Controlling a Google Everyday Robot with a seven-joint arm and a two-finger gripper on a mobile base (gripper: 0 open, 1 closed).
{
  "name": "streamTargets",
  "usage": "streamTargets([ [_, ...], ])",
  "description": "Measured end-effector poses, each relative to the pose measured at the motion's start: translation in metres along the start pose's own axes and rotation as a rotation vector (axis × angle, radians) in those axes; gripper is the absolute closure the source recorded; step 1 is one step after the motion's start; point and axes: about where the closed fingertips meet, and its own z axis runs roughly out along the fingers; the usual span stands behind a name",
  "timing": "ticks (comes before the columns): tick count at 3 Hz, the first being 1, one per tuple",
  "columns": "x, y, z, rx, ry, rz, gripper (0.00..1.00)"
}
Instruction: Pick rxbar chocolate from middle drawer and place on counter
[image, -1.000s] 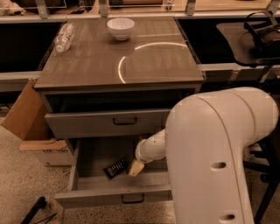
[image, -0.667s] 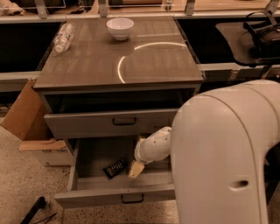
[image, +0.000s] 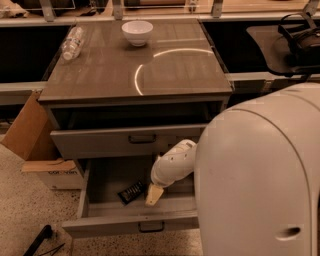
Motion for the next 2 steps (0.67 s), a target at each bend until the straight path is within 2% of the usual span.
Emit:
streamTargets([
  [1,0.006,-0.001,-0.013,0.013,0.042,-0.026,0.0],
  [2,0.006,0.001,-0.038,0.002,0.066,-0.028,0.0],
])
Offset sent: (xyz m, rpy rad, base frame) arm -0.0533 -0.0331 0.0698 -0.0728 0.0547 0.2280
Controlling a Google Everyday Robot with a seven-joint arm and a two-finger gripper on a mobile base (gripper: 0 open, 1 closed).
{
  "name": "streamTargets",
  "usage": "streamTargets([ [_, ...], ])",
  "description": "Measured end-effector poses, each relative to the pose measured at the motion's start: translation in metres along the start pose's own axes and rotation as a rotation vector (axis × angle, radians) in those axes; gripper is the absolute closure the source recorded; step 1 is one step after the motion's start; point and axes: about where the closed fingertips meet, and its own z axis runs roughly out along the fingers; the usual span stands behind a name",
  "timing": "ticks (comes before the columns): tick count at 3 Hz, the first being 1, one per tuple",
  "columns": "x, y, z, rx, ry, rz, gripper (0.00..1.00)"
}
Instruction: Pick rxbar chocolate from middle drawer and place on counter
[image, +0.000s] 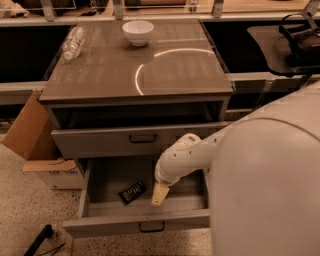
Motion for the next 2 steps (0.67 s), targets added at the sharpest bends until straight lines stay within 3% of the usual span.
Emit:
streamTargets([
  [1,0.001,0.022,-0.039,-0.045,-0.035,-0.037,0.0],
  [2,-0.002,0.041,-0.096,-0.08,-0.127,-0.075,0.0],
])
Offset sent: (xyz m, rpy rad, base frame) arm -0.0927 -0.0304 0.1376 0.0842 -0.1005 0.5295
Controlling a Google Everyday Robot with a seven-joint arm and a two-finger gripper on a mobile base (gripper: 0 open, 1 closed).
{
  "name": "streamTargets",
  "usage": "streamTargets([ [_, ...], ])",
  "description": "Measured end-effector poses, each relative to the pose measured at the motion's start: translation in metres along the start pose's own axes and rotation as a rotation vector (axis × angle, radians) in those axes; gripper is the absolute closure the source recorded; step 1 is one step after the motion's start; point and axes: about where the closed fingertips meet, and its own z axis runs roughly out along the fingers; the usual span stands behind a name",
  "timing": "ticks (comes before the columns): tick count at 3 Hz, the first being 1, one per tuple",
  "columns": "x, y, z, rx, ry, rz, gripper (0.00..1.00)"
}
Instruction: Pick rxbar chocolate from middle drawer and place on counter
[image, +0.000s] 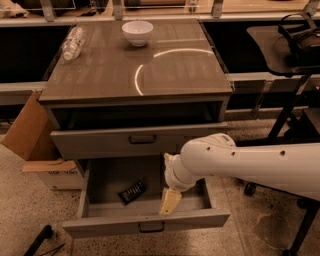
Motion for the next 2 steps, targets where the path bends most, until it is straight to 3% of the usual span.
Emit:
streamTargets([
  [1,0.001,0.0,0.0,0.001,0.001,-0.001,0.0],
  [2,0.007,-0.001,-0.027,0.046,-0.027,0.0,0.0],
])
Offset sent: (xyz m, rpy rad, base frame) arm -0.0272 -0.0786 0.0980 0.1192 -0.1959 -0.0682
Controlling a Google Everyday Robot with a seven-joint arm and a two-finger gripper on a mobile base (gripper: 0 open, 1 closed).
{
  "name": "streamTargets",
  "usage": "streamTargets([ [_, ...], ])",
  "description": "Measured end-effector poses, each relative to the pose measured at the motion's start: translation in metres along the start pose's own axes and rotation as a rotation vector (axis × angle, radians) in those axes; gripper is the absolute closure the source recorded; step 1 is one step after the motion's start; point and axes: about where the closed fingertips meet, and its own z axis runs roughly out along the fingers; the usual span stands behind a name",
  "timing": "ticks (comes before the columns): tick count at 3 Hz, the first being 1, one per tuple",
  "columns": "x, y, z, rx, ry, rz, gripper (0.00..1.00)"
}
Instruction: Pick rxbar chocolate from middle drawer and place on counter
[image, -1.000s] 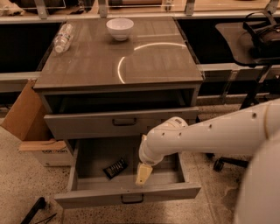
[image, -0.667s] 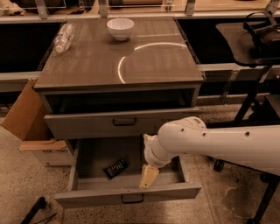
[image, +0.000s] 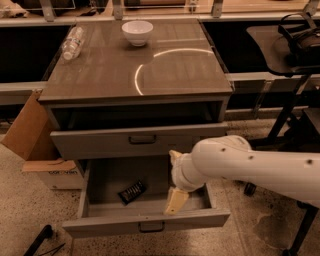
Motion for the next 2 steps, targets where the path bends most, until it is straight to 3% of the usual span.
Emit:
streamTargets([
  [2,-0.016,-0.008,-0.138,0.155,-0.148,0.021,0.0],
])
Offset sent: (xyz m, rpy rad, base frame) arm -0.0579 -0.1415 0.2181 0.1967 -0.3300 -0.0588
